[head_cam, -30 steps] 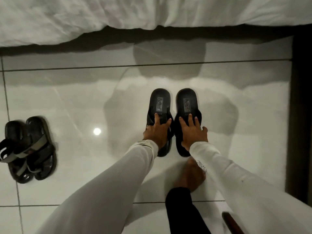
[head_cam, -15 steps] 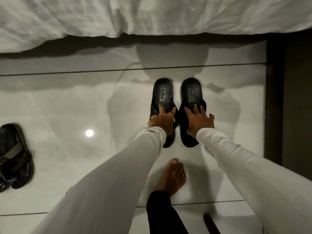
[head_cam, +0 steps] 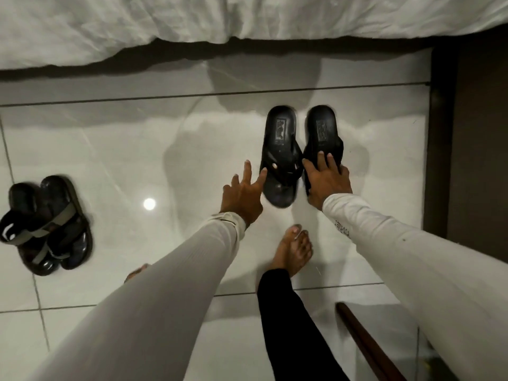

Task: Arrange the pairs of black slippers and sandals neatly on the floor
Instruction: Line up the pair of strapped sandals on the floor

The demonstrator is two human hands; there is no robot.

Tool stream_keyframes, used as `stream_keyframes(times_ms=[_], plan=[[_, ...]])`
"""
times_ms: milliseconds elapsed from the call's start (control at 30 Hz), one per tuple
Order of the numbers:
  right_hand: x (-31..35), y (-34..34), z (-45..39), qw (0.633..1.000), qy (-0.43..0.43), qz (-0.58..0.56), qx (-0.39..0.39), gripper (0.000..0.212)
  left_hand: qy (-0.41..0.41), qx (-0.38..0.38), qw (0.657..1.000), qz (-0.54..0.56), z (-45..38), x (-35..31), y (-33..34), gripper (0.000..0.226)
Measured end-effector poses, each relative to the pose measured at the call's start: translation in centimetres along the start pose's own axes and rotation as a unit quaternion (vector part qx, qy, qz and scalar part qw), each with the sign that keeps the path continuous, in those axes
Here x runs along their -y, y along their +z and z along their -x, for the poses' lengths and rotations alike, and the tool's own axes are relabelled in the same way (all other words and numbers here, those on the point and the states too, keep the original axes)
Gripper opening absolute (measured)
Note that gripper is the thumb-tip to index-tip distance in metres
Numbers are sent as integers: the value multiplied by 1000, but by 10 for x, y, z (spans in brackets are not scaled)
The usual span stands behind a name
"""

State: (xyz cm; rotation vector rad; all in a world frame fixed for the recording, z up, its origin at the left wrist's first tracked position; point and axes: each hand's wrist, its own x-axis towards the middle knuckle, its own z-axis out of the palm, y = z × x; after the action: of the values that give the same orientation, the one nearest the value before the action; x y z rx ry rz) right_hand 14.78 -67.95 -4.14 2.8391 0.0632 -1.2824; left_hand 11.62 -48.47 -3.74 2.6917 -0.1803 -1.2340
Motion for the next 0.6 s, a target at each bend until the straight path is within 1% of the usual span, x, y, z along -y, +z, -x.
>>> stream_keyframes(times_ms=[133, 267, 367, 600], plan=[[55, -13, 27, 1000, -11, 22, -17, 82, 3, -47, 998, -46, 42, 52, -3, 69], [136, -19, 46, 998, -31, 38, -30, 81, -16, -82, 996, -36, 84, 122, -8, 69], [211, -16, 58, 997, -57, 40, -30, 83, -43, -85, 995, -36, 116, 189, -9, 70], [395, 9, 79, 993, -103, 55, -2, 85, -118, -69, 990, -18, 193, 373, 11, 73]])
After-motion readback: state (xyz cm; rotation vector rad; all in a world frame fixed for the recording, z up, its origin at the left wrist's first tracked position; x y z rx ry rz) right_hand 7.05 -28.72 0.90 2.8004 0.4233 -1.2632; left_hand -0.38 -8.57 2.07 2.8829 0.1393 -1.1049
